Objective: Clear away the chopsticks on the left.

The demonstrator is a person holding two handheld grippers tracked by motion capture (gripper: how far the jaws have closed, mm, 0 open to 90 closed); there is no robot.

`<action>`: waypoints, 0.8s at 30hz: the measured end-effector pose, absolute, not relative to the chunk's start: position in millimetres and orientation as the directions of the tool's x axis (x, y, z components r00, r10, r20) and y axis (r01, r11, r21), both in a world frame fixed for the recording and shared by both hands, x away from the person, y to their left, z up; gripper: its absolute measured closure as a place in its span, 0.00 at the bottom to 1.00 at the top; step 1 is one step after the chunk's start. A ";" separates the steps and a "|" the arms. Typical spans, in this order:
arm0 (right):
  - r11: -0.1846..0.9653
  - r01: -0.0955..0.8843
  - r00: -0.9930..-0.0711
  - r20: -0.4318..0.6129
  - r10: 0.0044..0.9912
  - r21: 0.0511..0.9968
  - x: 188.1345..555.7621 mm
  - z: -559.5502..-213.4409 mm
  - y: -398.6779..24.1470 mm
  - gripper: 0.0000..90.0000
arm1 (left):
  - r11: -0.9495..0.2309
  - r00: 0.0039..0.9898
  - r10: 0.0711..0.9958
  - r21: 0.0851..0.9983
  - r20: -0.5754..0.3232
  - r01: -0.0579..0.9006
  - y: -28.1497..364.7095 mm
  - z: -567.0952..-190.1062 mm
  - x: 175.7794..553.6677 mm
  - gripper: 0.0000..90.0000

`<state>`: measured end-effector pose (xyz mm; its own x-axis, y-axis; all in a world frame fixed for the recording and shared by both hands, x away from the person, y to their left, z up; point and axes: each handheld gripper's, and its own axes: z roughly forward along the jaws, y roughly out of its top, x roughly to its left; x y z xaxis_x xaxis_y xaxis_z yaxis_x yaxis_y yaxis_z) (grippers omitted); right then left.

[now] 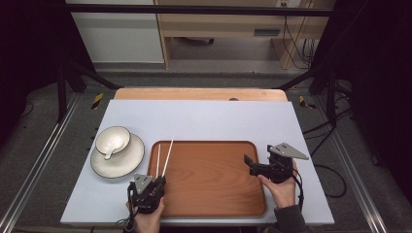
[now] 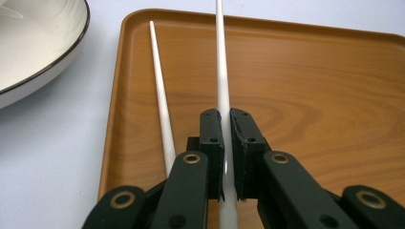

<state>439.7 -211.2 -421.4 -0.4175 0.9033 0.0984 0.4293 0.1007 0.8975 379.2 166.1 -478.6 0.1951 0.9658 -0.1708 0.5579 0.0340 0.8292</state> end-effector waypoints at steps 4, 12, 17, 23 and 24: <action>0.103 0.429 -0.418 0.096 0.903 0.898 440.0 -421.7 -210.8 0.07 | 0.027 0.195 0.966 0.818 -0.168 0.574 163.9 -481.5 381.7 0.93; 0.104 0.429 -0.418 0.095 0.903 0.897 440.1 -421.8 -211.1 0.07 | 0.012 0.196 0.967 0.802 -0.160 0.597 161.1 -483.5 384.3 0.93; 0.103 0.429 -0.419 0.096 0.903 0.898 439.9 -421.7 -211.0 0.07 | -0.006 0.198 0.969 0.785 -0.149 0.619 160.0 -483.9 386.7 0.93; 0.104 0.428 -0.419 0.096 0.903 0.898 440.0 -421.7 -210.8 0.07 | -0.018 0.197 0.971 0.778 -0.137 0.628 158.8 -483.9 387.7 0.93; 0.105 0.428 -0.419 0.094 0.903 0.898 440.0 -421.7 -210.8 0.07 | -0.020 0.198 0.971 0.778 -0.134 0.628 158.5 -483.8 387.9 0.93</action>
<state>440.0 -210.8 -421.7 -0.4194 0.9029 0.0942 0.4278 0.1051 0.8977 387.9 158.5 -483.8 0.1977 0.9710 -0.1342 0.6284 -0.0204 0.7776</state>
